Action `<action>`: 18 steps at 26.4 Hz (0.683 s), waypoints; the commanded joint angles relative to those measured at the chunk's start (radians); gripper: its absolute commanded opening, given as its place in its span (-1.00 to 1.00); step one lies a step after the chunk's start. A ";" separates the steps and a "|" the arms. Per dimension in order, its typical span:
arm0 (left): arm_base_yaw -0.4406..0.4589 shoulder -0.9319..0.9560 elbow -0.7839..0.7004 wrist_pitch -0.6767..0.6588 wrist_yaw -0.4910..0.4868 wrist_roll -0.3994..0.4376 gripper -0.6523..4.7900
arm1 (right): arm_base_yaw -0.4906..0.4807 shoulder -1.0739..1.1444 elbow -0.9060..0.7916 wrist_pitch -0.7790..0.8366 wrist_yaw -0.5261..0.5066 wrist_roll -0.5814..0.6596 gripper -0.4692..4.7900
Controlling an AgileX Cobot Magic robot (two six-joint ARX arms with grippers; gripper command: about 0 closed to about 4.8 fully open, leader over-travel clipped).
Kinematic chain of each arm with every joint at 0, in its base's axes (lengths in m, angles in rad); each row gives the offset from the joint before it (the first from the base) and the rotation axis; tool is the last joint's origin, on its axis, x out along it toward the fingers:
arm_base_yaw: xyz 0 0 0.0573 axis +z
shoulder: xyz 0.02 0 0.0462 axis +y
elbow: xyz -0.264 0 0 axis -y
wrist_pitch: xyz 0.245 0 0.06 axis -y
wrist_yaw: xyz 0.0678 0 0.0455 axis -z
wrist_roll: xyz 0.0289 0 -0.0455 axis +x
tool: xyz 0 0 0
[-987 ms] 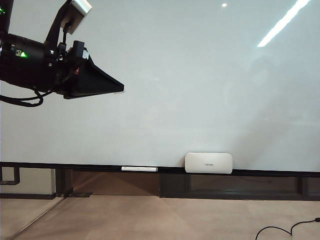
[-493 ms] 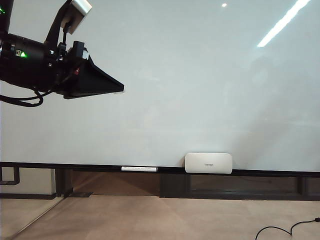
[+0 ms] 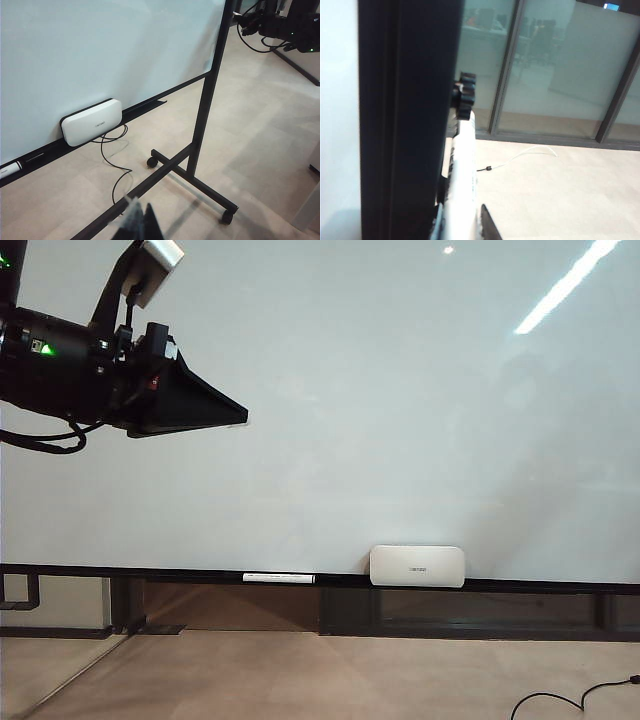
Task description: Reach to the right to find the marker pen, pick it up, and write the number 14 on the whiteboard.
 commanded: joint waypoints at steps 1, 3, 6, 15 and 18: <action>0.000 -0.001 0.003 0.013 0.001 0.005 -0.78 | 0.000 -0.005 0.003 0.019 0.002 0.000 -0.66; 0.000 -0.001 0.003 0.013 0.001 0.005 -0.78 | 0.000 -0.005 0.003 0.014 0.002 0.000 -0.79; 0.000 -0.001 0.003 0.013 0.001 0.018 -0.78 | 0.000 -0.005 0.003 0.013 0.013 0.001 -0.82; -0.002 -0.004 0.003 0.005 0.057 0.011 -0.78 | -0.001 -0.098 -0.081 -0.009 0.092 0.062 -0.82; -0.029 -0.016 0.003 -0.006 0.053 0.018 -0.78 | -0.005 -0.168 -0.158 -0.007 0.124 0.061 -0.82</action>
